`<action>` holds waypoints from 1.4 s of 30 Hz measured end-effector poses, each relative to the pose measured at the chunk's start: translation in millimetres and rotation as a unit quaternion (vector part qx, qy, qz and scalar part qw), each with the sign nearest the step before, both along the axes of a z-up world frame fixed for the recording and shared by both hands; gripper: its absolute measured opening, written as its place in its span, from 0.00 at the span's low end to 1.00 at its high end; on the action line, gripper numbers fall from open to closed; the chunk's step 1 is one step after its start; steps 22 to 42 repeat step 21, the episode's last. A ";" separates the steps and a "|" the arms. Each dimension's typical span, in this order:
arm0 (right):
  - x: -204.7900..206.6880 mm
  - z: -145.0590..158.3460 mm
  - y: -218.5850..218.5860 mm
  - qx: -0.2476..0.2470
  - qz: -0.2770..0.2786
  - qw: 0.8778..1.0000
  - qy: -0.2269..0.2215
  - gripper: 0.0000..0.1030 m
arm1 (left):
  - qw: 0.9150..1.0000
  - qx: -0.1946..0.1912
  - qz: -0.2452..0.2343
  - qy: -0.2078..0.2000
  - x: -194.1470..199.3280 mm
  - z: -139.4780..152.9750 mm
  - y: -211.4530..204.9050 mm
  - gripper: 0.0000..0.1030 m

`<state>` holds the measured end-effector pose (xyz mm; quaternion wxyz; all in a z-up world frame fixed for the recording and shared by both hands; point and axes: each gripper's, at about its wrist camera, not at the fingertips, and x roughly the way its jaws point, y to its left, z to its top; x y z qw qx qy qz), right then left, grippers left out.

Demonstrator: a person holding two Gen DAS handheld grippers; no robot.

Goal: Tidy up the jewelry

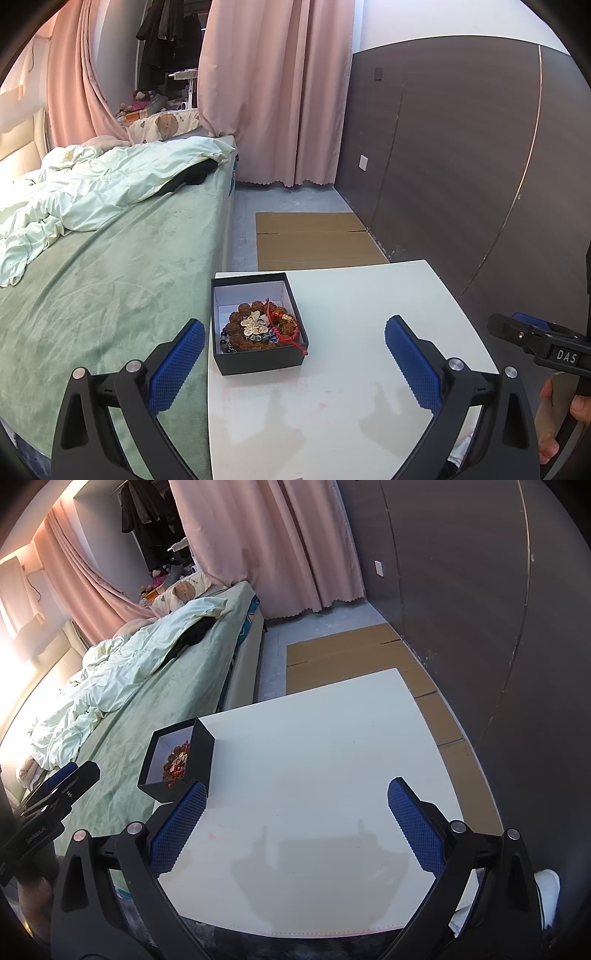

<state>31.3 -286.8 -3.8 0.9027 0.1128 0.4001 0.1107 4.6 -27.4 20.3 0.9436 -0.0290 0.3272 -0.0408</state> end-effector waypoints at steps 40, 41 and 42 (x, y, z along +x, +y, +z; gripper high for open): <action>0.0 -7.1 -1.1 -0.001 0.001 1.000 0.005 0.95 | 1.000 0.005 -0.003 0.003 0.9 -0.4 -1.1 0.92; 0.0 -7.1 -1.1 -0.001 0.001 1.000 0.005 0.95 | 1.000 0.005 -0.003 0.003 0.9 -0.4 -1.1 0.92; 0.0 -7.1 -1.1 -0.001 0.001 1.000 0.005 0.95 | 1.000 0.005 -0.003 0.003 0.9 -0.4 -1.1 0.92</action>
